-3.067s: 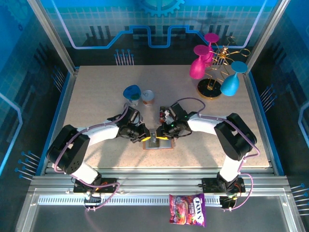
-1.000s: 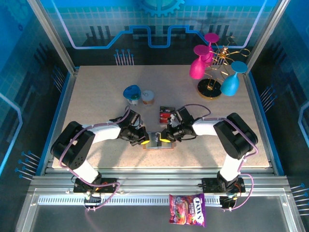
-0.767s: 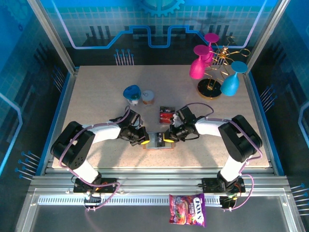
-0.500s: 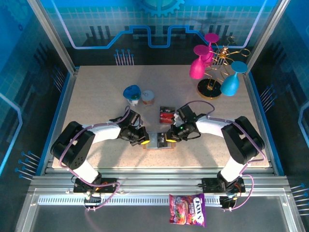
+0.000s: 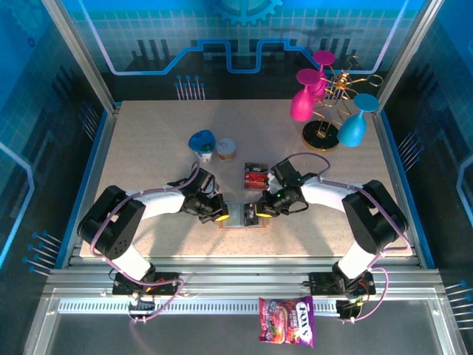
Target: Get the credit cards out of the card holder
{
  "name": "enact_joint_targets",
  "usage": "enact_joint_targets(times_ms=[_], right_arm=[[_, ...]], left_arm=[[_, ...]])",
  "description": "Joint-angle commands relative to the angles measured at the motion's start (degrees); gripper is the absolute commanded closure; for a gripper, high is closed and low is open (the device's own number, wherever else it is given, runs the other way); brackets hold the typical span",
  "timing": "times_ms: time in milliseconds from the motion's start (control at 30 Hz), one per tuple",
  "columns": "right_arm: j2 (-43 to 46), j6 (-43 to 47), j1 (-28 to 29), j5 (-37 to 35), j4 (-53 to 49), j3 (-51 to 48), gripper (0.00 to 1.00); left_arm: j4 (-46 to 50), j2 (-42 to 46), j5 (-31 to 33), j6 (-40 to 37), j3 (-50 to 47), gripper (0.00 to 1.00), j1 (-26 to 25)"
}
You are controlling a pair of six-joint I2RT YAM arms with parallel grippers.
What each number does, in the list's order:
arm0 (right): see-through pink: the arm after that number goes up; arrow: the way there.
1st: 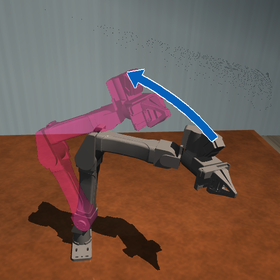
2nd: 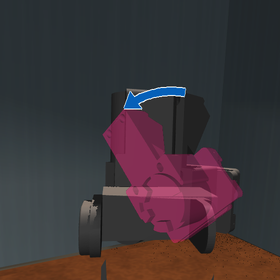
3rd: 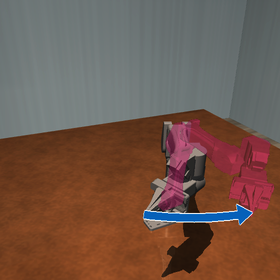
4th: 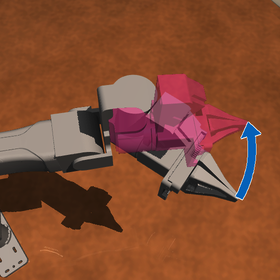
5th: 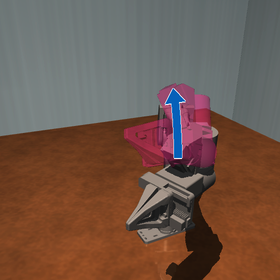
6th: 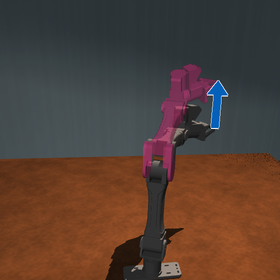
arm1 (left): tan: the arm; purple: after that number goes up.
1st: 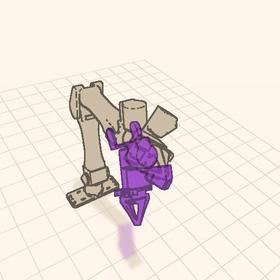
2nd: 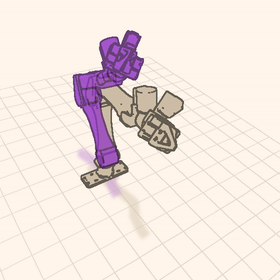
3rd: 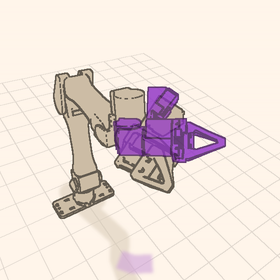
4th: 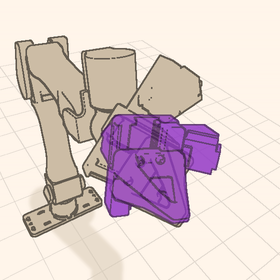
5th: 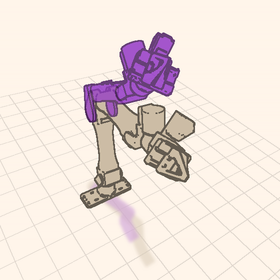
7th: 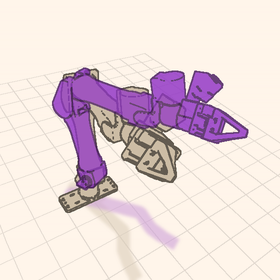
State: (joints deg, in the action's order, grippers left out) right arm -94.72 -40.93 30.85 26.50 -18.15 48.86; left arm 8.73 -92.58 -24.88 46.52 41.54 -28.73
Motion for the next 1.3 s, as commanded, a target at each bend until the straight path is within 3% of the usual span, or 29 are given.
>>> enact_joint_targets(times_ms=[0,533,1267], right_arm=[[0.21,-1.9,1.31,0.12,1.34,1.19,0.85],[1.73,-4.78,2.9,-0.7,1.85,1.17,0.81],[3.04,-3.94,3.07,-1.1,-0.2,3.21,0.9]], left_arm=[[3.22,-0.15,0.26,-0.9,0.15,0.92,-0.12],[2.45,-0.33,-0.13,-0.82,-0.16,0.92,0.03],[2.87,2.69,-0.07,-0.73,0.01,0.88,0.55]])
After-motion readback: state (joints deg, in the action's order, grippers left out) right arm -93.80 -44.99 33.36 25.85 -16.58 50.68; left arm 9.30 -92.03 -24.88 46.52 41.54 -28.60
